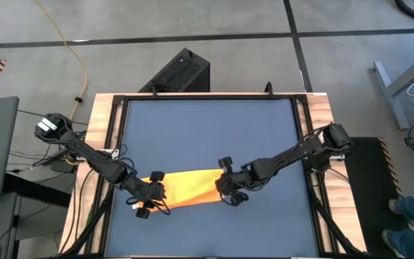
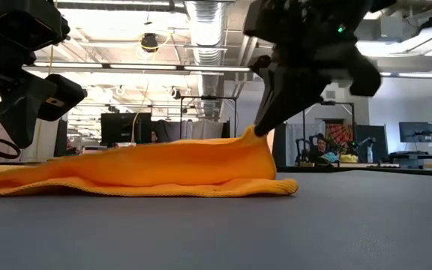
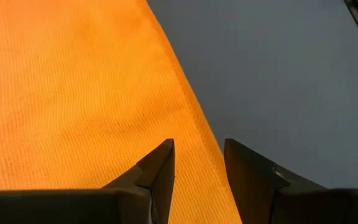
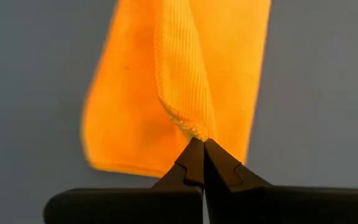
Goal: Roll towel into tight, uniform cylinder
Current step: Roll the orange towel
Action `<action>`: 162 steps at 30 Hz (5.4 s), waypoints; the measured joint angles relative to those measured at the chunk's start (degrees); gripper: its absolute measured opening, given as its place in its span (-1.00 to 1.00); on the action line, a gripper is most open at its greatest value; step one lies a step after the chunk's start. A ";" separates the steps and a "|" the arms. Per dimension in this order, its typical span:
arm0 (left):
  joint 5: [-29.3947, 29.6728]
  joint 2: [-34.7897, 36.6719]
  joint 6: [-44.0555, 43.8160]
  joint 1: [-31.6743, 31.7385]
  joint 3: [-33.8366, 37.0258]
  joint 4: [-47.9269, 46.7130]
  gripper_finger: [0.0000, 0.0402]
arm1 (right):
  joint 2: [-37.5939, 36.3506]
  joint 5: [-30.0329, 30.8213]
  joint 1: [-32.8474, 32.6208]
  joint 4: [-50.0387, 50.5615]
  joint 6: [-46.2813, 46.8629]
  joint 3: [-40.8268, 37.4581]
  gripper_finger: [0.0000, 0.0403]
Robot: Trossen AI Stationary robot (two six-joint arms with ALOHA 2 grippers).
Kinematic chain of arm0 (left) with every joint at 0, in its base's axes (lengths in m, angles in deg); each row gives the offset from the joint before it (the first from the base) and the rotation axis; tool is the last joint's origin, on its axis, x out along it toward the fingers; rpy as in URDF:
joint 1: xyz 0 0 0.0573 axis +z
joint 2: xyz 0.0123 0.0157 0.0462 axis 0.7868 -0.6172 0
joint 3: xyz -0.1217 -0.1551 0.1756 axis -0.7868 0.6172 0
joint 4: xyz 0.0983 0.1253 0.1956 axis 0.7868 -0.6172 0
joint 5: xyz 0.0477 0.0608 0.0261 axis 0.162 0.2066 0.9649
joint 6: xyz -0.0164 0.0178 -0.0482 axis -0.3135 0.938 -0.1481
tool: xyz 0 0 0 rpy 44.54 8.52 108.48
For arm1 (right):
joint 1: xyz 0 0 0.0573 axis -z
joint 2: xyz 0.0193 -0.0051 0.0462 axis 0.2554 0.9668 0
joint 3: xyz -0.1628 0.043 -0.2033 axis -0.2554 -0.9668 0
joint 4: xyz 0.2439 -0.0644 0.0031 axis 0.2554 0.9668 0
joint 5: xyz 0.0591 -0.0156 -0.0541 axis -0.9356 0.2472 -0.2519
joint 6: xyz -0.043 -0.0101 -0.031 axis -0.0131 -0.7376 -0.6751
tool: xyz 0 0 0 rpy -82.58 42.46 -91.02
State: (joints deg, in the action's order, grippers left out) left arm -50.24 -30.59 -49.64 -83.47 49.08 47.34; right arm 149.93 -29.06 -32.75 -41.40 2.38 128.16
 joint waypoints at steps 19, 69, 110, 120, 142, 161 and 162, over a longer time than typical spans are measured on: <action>-0.01 0.00 -1.37 0.12 0.00 -1.70 -0.36 | 0.02 -1.92 -2.82 4.26 1.47 0.00 -0.92; -9.52 -8.33 -1.92 0.19 0.00 1.23 -0.36 | 6.49 -3.21 -5.84 23.51 11.85 8.86 -0.48; -9.45 -8.33 -1.81 0.19 0.00 0.70 -0.36 | 0.42 -1.45 4.34 -20.12 32.17 -15.43 -0.62; -9.53 -8.26 -2.35 0.19 -0.02 -0.56 -0.36 | 3.61 2.93 6.47 -19.41 31.69 -15.15 -0.62; -8.55 -8.37 0.62 0.19 -2.45 -2.59 -0.36 | -4.23 3.74 0.39 -23.69 30.64 -15.39 -0.62; -7.54 -8.33 -0.44 0.19 -2.47 -5.01 -0.36 | 2.91 -1.66 -3.62 -25.04 35.23 -15.32 -0.62; -7.54 -8.33 -0.44 0.19 -2.47 -5.01 -0.36 | 2.91 -1.68 -3.94 -25.02 35.22 -15.32 -0.62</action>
State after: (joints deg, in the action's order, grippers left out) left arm -57.78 -38.92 -50.08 -83.29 46.61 42.33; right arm 152.84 -30.74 -36.68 -66.41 37.60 112.84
